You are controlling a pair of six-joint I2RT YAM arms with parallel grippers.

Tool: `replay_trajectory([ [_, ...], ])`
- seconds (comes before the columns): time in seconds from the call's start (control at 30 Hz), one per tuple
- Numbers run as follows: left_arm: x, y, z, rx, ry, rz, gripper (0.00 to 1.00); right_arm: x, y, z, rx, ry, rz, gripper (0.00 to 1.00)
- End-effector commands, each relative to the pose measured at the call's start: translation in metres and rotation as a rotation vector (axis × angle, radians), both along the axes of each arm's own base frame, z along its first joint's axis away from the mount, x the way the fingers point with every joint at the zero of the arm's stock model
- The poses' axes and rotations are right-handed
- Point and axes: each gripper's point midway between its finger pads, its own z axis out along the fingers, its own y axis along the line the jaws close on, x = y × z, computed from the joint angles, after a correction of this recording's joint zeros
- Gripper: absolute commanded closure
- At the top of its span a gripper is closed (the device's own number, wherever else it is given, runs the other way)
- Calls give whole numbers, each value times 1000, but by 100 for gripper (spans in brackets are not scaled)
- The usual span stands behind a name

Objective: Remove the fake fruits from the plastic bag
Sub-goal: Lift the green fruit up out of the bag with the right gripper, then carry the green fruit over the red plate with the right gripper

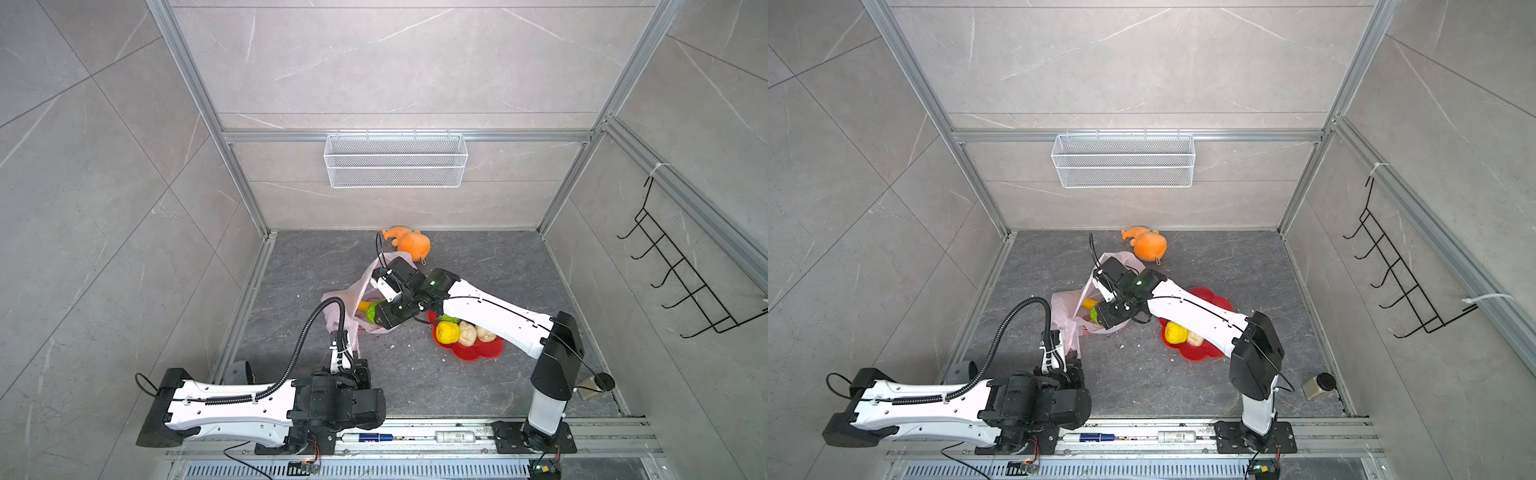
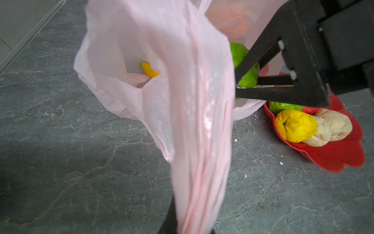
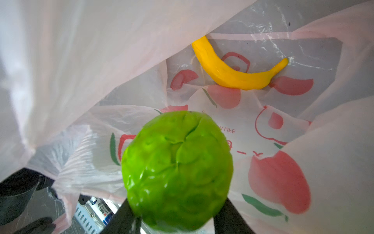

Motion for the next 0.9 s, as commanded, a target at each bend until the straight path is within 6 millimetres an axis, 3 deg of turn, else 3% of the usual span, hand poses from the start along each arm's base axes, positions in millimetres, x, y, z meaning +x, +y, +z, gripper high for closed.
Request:
replay_trajectory([
  [0.0,4,1,15,-51,-47,18,100,-19,-9,16,-12,25,60,69],
  [0.37,7,8,30,-53,-83,14,100,-41,-30,45,44,24,67,69],
  [0.6,9,21,44,-34,-109,42,100,-52,-64,64,28,-22,15,69],
  [0.87,9,24,46,-34,-108,54,100,-41,-120,71,-19,-100,-129,69],
])
